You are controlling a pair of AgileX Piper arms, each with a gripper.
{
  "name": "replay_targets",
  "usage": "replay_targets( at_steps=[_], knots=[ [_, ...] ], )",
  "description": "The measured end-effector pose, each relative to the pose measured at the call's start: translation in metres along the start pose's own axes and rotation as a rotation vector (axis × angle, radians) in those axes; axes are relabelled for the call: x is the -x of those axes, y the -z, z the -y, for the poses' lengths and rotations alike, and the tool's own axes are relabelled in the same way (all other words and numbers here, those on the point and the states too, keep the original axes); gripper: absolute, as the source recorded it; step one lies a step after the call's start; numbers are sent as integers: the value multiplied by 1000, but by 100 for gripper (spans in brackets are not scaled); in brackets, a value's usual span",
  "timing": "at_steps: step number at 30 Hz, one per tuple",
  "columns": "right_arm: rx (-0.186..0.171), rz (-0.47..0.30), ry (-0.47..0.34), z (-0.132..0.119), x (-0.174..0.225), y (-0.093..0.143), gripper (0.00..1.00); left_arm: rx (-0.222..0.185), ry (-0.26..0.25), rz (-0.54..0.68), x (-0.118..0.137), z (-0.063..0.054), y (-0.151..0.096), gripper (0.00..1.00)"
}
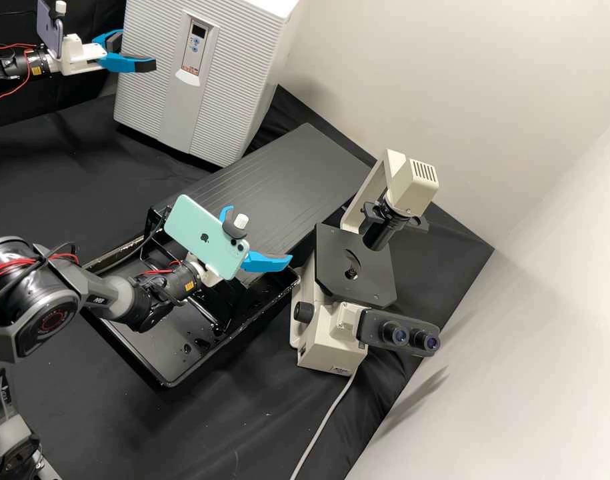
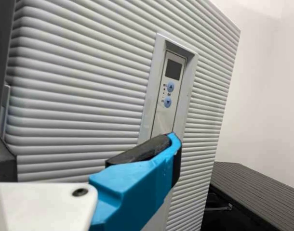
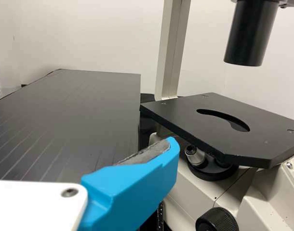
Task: Open the incubator door
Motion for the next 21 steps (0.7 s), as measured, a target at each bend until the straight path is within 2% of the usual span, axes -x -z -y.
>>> replay_targets(
  at_steps=[21],
  knots=[
    [0, 0, 0, 0, 0, 0, 100, 25, -19, -43, 3, -1, 6, 0]
  ],
)
